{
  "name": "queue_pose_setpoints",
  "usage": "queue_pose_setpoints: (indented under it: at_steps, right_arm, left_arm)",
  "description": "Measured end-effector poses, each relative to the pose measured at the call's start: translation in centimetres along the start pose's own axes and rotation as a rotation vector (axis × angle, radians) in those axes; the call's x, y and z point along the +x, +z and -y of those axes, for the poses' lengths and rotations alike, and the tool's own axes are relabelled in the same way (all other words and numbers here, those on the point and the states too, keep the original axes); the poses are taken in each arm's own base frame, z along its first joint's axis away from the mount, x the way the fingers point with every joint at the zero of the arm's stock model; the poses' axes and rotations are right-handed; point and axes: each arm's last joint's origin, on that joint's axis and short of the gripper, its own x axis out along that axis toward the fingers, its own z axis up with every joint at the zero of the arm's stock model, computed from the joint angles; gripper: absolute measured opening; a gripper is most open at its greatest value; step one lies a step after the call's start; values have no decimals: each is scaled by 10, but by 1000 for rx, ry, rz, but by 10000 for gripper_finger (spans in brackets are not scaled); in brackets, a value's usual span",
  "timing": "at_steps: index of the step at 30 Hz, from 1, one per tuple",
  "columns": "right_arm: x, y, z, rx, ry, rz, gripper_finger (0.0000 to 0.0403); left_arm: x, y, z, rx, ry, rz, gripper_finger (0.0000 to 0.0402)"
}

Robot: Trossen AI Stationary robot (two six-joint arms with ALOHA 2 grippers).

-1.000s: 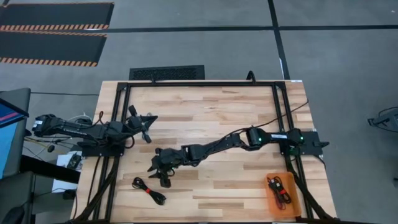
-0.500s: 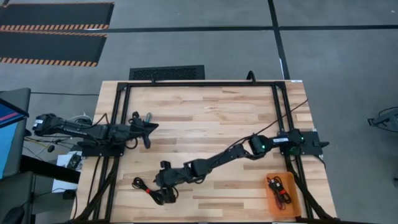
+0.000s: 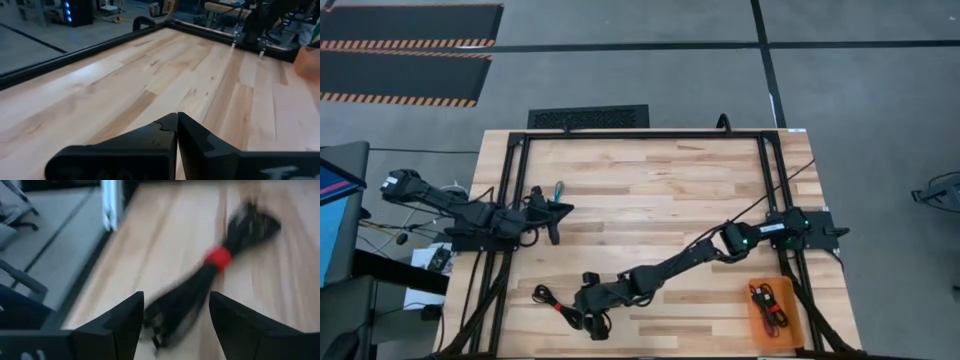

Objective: Pick and place USB-C Cables
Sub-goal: Put the black charger cable into the orange bin

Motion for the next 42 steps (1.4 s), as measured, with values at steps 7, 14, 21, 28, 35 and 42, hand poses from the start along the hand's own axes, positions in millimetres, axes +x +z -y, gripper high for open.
queue_pose_setpoints:
  at_steps: [7,14,21,28,35,42]
  right_arm:
    - [11,-16,8,41,-9,-15,243]
    - [13,-18,19,80,-30,-29,124]
    - [-1,-17,16,70,-45,-193,23]
    - [-43,-8,-8,-59,-189,-431,10]
    - [-103,-4,-24,-152,-556,-681,17]
    - [-158,-4,-49,-120,-860,-781,11]
  left_arm:
    - [-2,0,1,20,31,18,0]
    - [-2,-1,0,55,45,17,0]
    - [-2,-1,0,55,43,16,0]
    - [-2,-3,-1,54,47,-3,0]
    - [-2,-5,-2,34,52,-19,0]
    - [-2,-6,-2,10,41,-31,0]
